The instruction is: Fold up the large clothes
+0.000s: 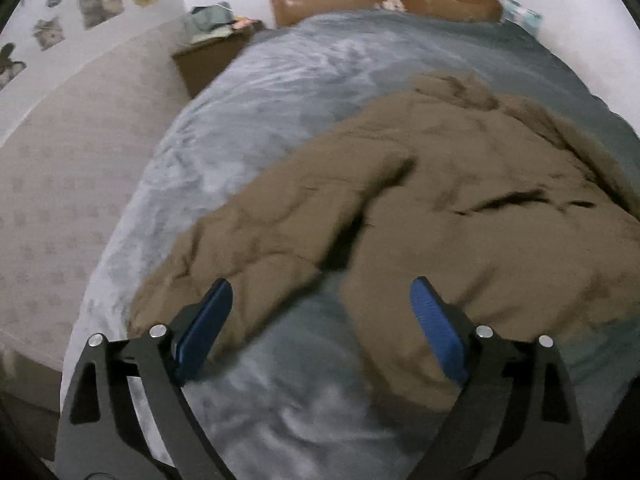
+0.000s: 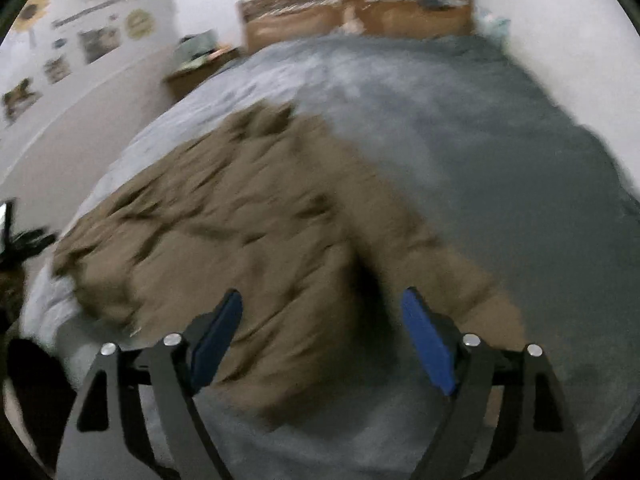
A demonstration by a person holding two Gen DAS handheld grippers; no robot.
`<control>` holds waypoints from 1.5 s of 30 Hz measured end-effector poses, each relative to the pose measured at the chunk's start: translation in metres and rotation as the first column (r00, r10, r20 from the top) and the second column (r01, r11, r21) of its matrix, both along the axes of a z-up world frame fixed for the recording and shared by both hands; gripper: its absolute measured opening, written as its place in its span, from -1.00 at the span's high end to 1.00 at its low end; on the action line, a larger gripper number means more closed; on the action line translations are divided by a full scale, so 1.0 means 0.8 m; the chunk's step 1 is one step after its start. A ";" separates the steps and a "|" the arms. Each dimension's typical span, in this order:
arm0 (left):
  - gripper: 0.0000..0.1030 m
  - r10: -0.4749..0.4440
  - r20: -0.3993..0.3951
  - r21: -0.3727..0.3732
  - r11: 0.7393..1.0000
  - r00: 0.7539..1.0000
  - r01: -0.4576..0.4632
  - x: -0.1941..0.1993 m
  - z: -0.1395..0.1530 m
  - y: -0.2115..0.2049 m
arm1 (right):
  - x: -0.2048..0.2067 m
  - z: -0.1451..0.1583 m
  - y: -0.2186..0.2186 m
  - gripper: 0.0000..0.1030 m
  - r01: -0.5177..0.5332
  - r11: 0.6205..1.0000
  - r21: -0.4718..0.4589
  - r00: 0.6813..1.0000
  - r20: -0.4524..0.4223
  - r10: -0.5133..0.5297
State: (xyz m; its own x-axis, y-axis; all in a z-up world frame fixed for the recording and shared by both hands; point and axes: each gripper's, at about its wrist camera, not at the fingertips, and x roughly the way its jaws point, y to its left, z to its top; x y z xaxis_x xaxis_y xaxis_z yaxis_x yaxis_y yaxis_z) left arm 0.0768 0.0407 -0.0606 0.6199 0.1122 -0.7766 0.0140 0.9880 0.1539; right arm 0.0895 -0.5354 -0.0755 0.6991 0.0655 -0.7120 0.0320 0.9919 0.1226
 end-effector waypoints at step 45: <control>-0.46 0.209 0.156 -0.104 0.975 0.965 -0.194 0.019 0.016 0.011 | 0.030 -0.035 -0.028 -0.74 0.236 0.968 0.083 0.970 0.038 -0.240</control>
State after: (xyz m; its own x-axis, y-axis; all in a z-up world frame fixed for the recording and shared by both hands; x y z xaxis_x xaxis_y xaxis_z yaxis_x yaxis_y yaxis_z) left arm 0.0917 0.0493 -0.0479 0.7118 0.1847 -0.6777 -0.2051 0.9774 0.0509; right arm 0.1135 -0.5575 -0.1034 0.7341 -0.0535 -0.6769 0.2581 0.9440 0.2054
